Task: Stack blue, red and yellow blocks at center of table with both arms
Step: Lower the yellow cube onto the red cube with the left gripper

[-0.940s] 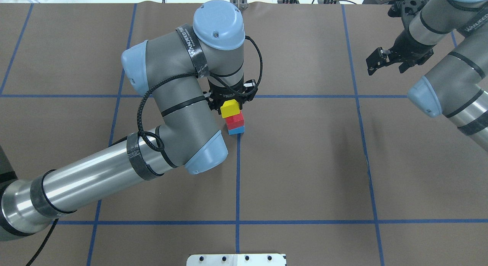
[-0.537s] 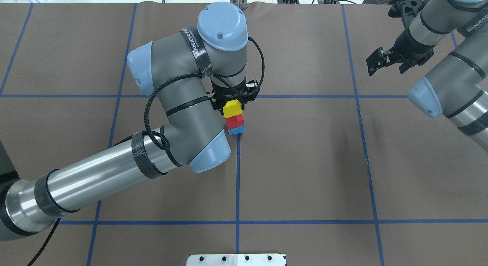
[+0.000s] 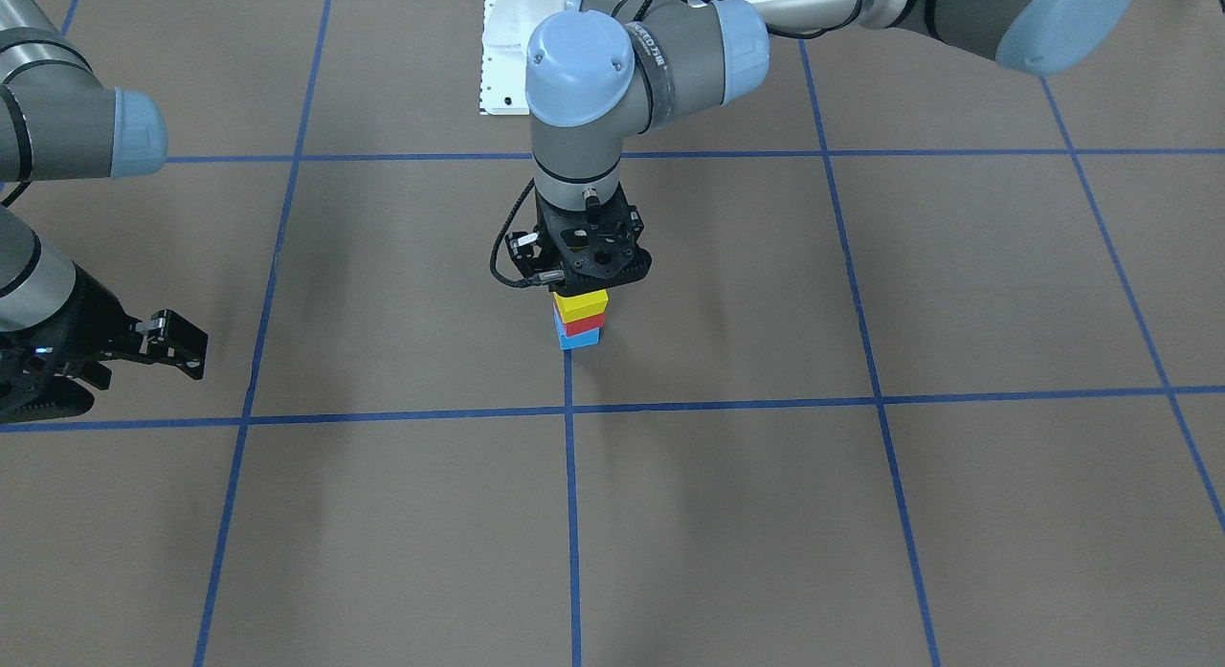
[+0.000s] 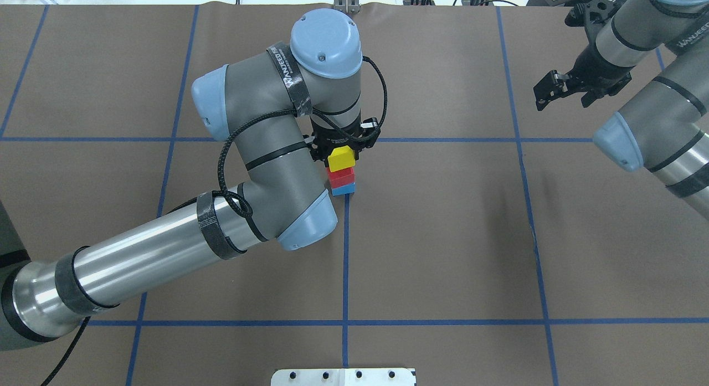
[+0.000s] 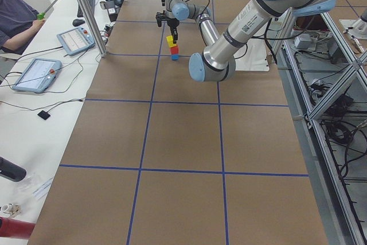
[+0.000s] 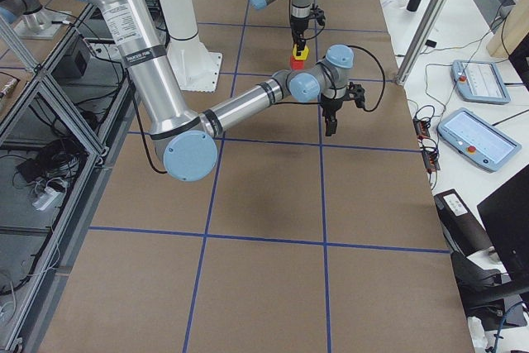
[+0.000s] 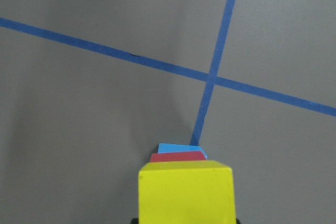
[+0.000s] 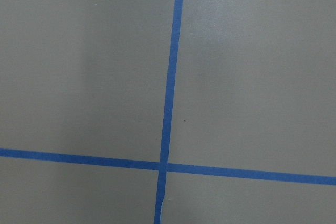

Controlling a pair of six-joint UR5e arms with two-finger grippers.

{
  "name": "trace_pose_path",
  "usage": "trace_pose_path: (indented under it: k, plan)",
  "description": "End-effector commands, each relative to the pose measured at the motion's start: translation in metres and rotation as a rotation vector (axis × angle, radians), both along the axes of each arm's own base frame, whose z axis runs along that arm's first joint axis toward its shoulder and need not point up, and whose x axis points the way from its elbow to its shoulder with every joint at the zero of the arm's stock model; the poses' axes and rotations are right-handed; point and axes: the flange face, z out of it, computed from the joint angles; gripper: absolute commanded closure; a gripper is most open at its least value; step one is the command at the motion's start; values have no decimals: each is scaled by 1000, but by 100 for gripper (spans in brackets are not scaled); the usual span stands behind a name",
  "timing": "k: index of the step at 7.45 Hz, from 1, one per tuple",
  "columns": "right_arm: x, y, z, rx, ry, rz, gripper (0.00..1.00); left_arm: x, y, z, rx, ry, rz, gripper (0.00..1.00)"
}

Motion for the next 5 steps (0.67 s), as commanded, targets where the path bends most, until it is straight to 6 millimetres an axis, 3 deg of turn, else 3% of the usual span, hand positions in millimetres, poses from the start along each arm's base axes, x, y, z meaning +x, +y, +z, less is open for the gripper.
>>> trace_pose_path:
  k: [1, 2, 3, 4, 5]
  plan:
    - [0, 0, 1, 0, 2, 0, 0, 2, 1, 1, 1, -2, 4, 89]
    - [0, 0, 1, 2, 2, -1, 0, 2, 1, 4, -3, -5, 5, 55]
    - [0, 0, 1, 2, 0, -2, 0, 1, 1, 6, -2, -7, 5, 10]
    - [0, 0, 1, 2, 0, -2, 0, 2, 1, 7, -5, -9, 4, 0]
    - [0, -1, 2, 2, 2, -2, 0, 1, 2, 6, -3, -7, 4, 0]
